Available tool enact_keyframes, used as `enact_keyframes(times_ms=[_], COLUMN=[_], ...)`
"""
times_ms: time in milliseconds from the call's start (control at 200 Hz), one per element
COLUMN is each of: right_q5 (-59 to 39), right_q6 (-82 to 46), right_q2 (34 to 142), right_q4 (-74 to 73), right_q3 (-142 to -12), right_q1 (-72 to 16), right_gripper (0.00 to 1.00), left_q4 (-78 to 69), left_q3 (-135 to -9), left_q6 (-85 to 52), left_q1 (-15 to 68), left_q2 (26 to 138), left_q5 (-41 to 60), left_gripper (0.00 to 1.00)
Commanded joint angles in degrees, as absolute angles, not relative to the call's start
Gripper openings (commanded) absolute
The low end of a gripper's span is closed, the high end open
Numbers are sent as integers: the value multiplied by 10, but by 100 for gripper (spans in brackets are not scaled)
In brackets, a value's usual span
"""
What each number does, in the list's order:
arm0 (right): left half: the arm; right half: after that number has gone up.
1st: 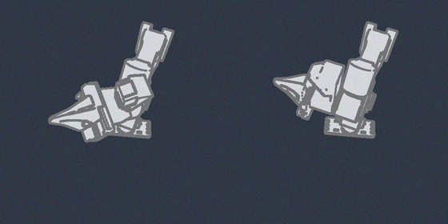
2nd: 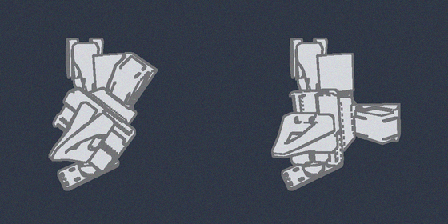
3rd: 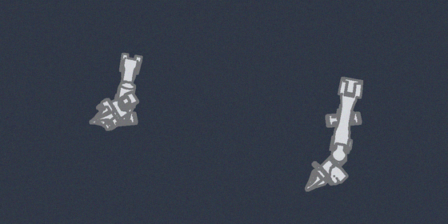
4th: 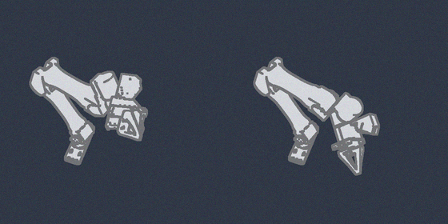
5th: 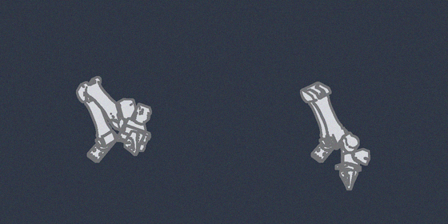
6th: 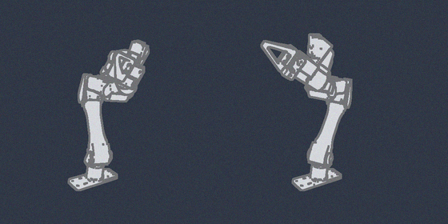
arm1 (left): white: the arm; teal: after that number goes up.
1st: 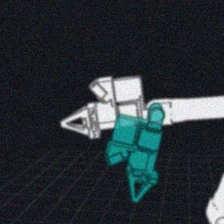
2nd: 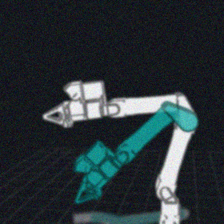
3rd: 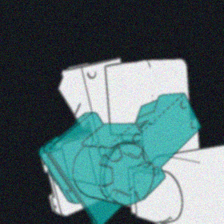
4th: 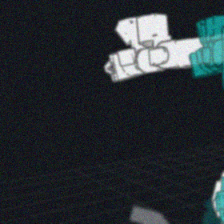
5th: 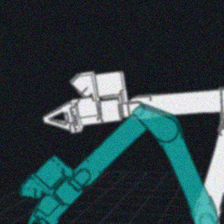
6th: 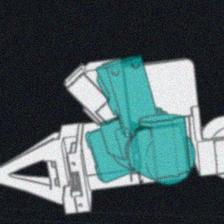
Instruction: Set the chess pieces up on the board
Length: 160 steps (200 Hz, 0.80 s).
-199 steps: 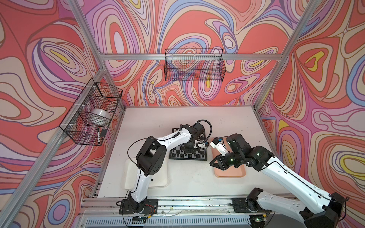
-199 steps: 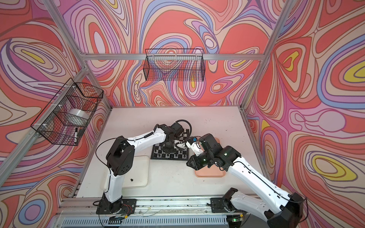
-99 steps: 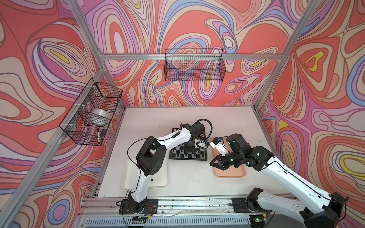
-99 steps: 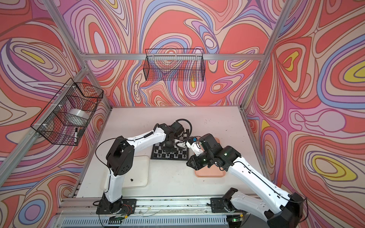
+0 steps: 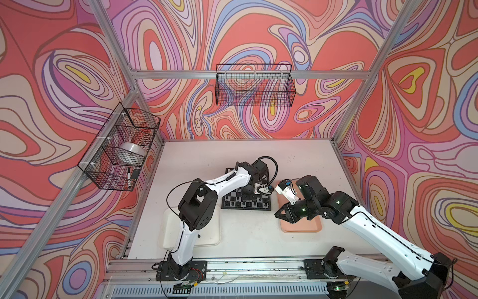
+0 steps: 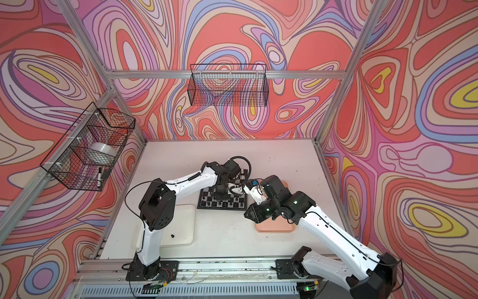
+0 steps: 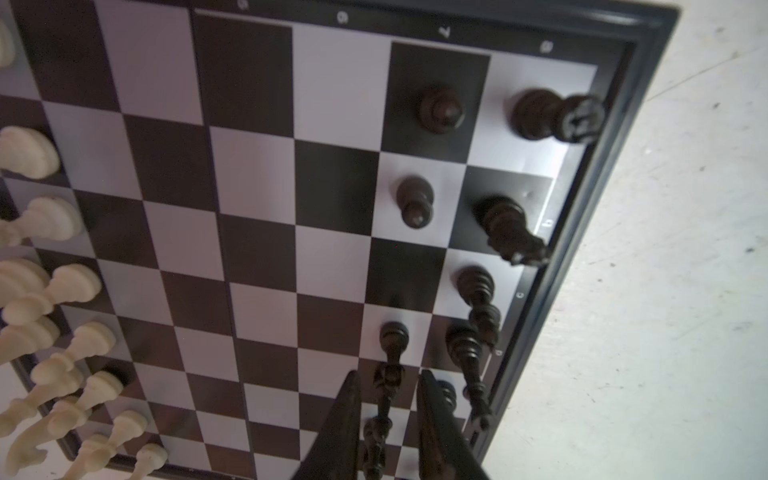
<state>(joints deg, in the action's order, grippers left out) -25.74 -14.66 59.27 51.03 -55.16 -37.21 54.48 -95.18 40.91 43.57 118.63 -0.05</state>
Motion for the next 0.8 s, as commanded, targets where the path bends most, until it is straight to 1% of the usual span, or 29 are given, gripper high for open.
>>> enact_keyframes(times_ms=[0,796], right_q5=[-251,-258], right_q6=[-145,-146], right_q2=[586,578], right_q4=[512,512], right_q3=[-548,-553], right_q1=[-374,-375], right_gripper=[19,19], left_q4=[568,594], left_q3=[-968,-974], left_q6=[417,431], left_q1=[439,439], left_q2=[1182,1154], left_q5=[6,8], left_gripper=[27,29])
